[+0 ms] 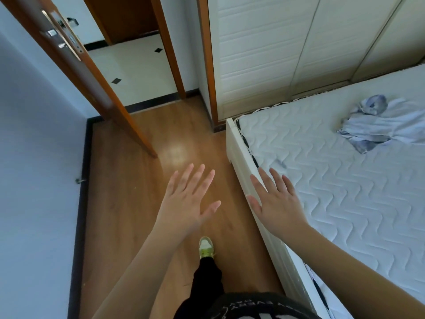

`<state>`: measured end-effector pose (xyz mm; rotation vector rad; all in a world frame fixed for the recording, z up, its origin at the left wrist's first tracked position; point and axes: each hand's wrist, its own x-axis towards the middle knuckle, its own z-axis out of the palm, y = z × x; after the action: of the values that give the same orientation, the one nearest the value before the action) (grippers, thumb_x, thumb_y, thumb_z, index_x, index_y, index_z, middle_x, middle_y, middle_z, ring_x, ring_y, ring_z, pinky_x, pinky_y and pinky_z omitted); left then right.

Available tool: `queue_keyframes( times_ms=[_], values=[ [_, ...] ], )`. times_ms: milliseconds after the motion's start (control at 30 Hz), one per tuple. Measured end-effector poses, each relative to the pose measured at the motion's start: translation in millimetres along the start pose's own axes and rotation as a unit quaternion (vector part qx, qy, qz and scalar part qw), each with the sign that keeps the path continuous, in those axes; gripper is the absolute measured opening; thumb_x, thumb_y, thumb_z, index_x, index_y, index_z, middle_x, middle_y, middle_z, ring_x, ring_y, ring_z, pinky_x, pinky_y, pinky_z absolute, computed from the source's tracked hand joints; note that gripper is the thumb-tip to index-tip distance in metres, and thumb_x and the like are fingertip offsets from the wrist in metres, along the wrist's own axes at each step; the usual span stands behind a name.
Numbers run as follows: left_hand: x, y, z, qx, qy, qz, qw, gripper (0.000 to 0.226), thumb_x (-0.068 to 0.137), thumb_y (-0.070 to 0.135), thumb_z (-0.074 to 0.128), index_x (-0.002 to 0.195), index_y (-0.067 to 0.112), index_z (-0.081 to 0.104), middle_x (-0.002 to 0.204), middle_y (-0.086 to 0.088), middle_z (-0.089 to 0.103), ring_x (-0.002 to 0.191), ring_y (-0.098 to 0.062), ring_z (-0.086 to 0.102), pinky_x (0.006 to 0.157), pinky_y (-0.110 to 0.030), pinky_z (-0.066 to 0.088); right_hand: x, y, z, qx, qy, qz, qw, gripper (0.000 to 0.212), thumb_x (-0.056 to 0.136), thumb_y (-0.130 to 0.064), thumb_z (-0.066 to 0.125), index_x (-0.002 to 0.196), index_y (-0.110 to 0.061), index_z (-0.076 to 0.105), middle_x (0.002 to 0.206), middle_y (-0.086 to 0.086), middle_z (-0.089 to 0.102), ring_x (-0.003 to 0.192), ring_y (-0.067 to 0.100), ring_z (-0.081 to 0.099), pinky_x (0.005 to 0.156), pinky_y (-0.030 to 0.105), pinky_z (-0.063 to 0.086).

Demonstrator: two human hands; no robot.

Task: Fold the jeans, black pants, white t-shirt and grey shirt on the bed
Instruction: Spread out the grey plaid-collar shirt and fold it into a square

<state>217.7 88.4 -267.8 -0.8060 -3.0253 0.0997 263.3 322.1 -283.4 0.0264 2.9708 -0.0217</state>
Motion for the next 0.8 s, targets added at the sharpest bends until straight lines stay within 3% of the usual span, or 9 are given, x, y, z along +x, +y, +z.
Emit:
queue_keyframes(
  times_ms=[167, 300, 367, 500, 667, 800],
  values=[
    [69.9, -63.2, 11.9, -0.009, -0.015, 0.027, 0.999, 0.071, 0.096, 0.07, 0.012, 0.155, 0.032, 0.011, 0.162, 0.001, 0.016, 0.151, -0.021, 0.003, 0.121, -0.049, 0.006, 76.1, -12.6, -7.6, -0.005, -0.005, 0.042, 0.999, 0.066, 0.098, -0.055, 0.001, 0.155, -0.026, 0.017, 0.164, 0.0, 0.011, 0.151, 0.024, 0.004, 0.121, 0.042, 0.001],
    [134.7, -95.8, 6.4, -0.004, -0.006, 0.093, 0.996, 0.07, 0.096, 0.069, 0.012, 0.155, 0.032, 0.011, 0.162, 0.001, 0.017, 0.15, -0.021, 0.004, 0.119, -0.047, 0.0, 117.5, -6.0, -15.2, 0.008, -0.004, 0.093, 0.996, 0.082, 0.086, -0.06, -0.016, 0.155, -0.029, 0.015, 0.164, -0.003, 0.008, 0.151, 0.023, 0.004, 0.122, 0.042, 0.002],
    [169.1, -101.4, 1.3, 0.0, 0.001, 0.143, 0.99, 0.07, 0.096, 0.069, 0.014, 0.155, 0.03, 0.015, 0.161, 0.001, 0.021, 0.15, -0.022, 0.01, 0.118, -0.047, 0.005, 132.5, -0.6, -17.7, 0.018, -0.001, 0.122, 0.992, 0.08, 0.086, -0.06, -0.016, 0.155, -0.03, 0.012, 0.164, -0.004, 0.006, 0.151, 0.022, 0.001, 0.122, 0.041, 0.0],
    [237.3, -84.1, -7.7, -0.004, 0.01, 0.229, 0.973, 0.072, 0.096, 0.069, 0.016, 0.155, 0.028, 0.016, 0.16, -0.001, 0.022, 0.149, -0.023, 0.014, 0.118, -0.049, 0.012, 149.2, 23.0, -25.9, 0.034, 0.01, 0.186, 0.982, 0.064, 0.097, -0.052, -0.002, 0.156, -0.031, 0.012, 0.164, -0.003, 0.006, 0.151, 0.022, 0.002, 0.122, 0.041, 0.0],
    [323.8, -37.5, -5.2, -0.002, -0.008, 0.313, 0.95, 0.073, 0.096, 0.07, 0.01, 0.156, 0.031, -0.001, 0.164, 0.001, 0.004, 0.151, -0.021, -0.003, 0.12, -0.052, 0.012, 154.7, 72.5, -27.4, 0.065, 0.013, 0.271, 0.96, 0.057, 0.1, -0.047, 0.021, 0.151, -0.025, 0.034, 0.16, 0.001, 0.026, 0.148, 0.026, 0.02, 0.12, 0.044, 0.012],
    [380.7, 12.1, 0.3, 0.015, -0.014, 0.36, 0.933, 0.072, 0.094, 0.069, 0.001, 0.154, 0.032, -0.011, 0.163, 0.004, -0.008, 0.149, -0.018, -0.015, 0.122, -0.047, 0.002, 168.7, 121.5, -19.0, 0.081, 0.008, 0.304, 0.949, 0.068, 0.094, -0.05, 0.008, 0.151, -0.023, 0.034, 0.16, 0.001, 0.027, 0.148, 0.027, 0.022, 0.12, 0.044, 0.016]
  ],
)
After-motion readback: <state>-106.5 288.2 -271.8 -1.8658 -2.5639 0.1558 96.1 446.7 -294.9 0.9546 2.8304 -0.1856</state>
